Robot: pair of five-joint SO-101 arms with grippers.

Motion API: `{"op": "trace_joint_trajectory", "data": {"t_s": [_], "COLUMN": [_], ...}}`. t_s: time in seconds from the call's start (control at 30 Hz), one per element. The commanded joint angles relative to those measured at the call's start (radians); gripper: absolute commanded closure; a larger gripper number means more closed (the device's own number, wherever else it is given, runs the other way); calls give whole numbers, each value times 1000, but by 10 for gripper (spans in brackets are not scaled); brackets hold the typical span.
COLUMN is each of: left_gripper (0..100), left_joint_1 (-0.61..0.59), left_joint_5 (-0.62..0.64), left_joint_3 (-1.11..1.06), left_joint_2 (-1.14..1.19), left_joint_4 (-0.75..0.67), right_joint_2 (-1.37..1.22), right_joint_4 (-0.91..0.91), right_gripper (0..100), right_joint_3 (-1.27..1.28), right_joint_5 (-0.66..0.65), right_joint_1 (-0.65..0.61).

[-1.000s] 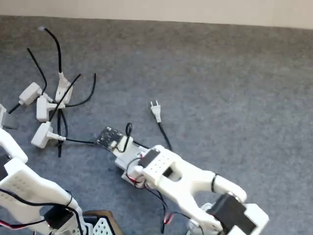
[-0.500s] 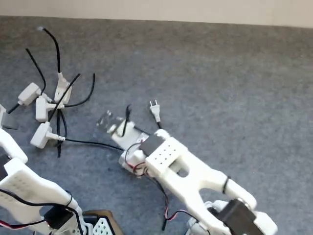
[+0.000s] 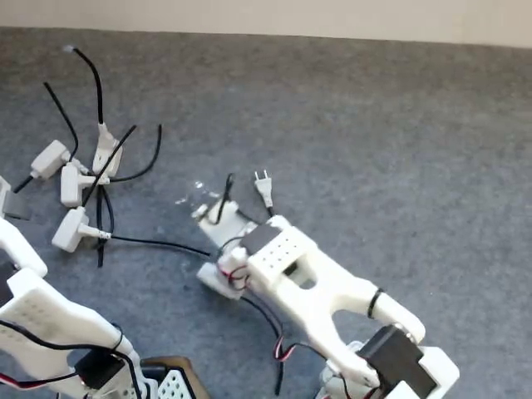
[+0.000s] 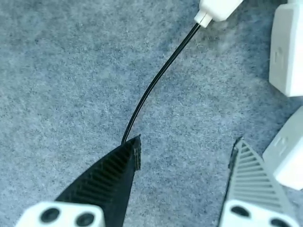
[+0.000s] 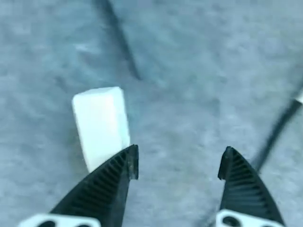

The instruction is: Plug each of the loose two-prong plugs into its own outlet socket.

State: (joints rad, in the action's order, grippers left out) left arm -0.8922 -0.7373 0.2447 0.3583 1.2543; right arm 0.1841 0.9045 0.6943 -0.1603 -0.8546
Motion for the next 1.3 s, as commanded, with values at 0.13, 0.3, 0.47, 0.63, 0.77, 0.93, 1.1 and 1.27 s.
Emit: {"op": "trace_joint_trajectory", "data": {"t_s": [0.13,0.3,0.47,0.63,0.77,0.93,1.1,1.27], "left_gripper": [697,697,697,697,697,697,697,697], "left_joint_1": [15,15,15,10,8,16,22,22], "left_joint_5": [-5,-5,-5,-5,-5,-5,-5,-5], "left_joint_3": [15,15,15,15,13,7,5,5], "left_joint_2": [-53,-53,-53,-53,-53,-53,-51,-51], "left_joint_4": [2,2,2,2,2,2,0,0], "right_joint_2": [7,7,8,-1,-4,-21,-177,-394], "right_joint_4": [91,114,134,226,193,31,-58,-61], "right_gripper": [732,732,732,732,732,732,732,732], "right_joint_3": [-31,-44,-76,-206,-298,-305,-332,-473], "right_joint_5": [26,26,25,20,3,-11,-9,-9], "right_joint_1": [-183,-189,-200,-68,154,252,259,282]}}
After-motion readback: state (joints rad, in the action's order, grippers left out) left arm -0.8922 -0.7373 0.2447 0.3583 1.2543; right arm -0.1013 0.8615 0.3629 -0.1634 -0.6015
